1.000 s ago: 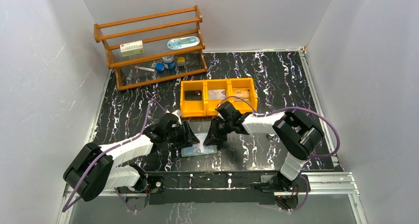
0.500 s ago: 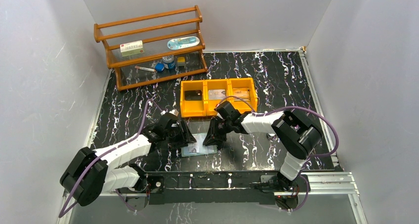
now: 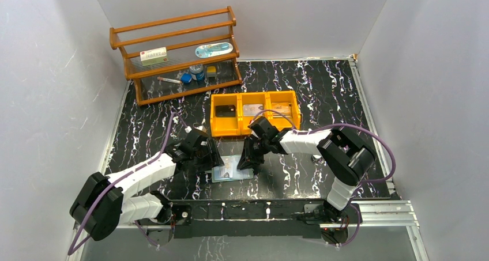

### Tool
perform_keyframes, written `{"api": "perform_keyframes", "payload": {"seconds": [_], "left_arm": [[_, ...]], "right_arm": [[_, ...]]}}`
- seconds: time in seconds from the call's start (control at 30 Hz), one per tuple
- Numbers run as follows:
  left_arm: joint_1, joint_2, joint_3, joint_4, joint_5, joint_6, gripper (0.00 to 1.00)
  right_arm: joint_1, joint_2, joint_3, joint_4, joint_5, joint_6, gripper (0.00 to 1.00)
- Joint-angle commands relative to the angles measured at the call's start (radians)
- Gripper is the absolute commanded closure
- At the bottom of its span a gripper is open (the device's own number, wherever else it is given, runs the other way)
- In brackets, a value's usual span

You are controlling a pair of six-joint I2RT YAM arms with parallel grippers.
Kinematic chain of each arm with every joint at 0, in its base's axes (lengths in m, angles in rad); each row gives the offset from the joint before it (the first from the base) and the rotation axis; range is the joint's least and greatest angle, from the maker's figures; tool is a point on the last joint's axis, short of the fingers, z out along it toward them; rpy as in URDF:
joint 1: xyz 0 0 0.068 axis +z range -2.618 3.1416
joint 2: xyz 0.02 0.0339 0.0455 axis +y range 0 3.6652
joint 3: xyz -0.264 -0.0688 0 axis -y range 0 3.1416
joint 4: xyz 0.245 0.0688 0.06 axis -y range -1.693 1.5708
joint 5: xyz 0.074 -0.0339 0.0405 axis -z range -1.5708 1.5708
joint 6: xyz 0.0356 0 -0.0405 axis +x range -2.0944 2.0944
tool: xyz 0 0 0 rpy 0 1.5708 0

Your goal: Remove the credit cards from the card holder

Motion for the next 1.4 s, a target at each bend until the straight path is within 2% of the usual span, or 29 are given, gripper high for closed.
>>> {"api": "perform_keyframes", "payload": {"seconds": [0.0, 0.2, 0.27, 0.4, 0.57, 0.67, 0.77, 1.0, 1.17, 1.37], "left_arm": [[0.003, 0.021, 0.074, -0.041, 0.018, 0.078, 0.42], [0.003, 0.011, 0.094, -0.015, 0.043, 0.086, 0.42], [0.003, 0.016, 0.102, -0.03, 0.036, 0.091, 0.42], [0.003, 0.028, 0.089, -0.024, 0.054, 0.093, 0.42], [0.003, 0.03, 0.064, 0.036, 0.109, 0.086, 0.44], [0.002, 0.037, 0.058, 0.066, 0.15, 0.084, 0.44], [0.003, 0.056, 0.059, 0.042, 0.138, 0.071, 0.42], [0.003, 0.084, 0.014, 0.056, 0.102, 0.051, 0.4], [0.003, 0.114, -0.024, 0.177, 0.204, 0.036, 0.41], [0.003, 0.148, -0.086, 0.279, 0.283, -0.02, 0.49]], "right_arm": [[0.001, -0.016, 0.043, -0.06, 0.049, -0.057, 0.76], [0.004, -0.031, 0.074, -0.058, 0.045, -0.061, 0.77], [0.008, -0.039, 0.091, -0.06, 0.044, -0.065, 0.73], [0.023, -0.045, 0.125, -0.065, 0.054, -0.076, 0.72], [0.03, 0.022, 0.14, -0.016, -0.008, -0.066, 0.71], [0.035, 0.083, 0.155, -0.119, 0.074, -0.042, 0.69], [0.034, 0.084, 0.114, -0.157, 0.147, -0.033, 0.68], [0.033, 0.065, -0.025, -0.121, 0.186, -0.009, 0.67], [0.027, 0.107, -0.053, -0.063, 0.132, 0.009, 0.69], [0.017, 0.105, -0.073, -0.036, 0.117, 0.018, 0.69]]}}
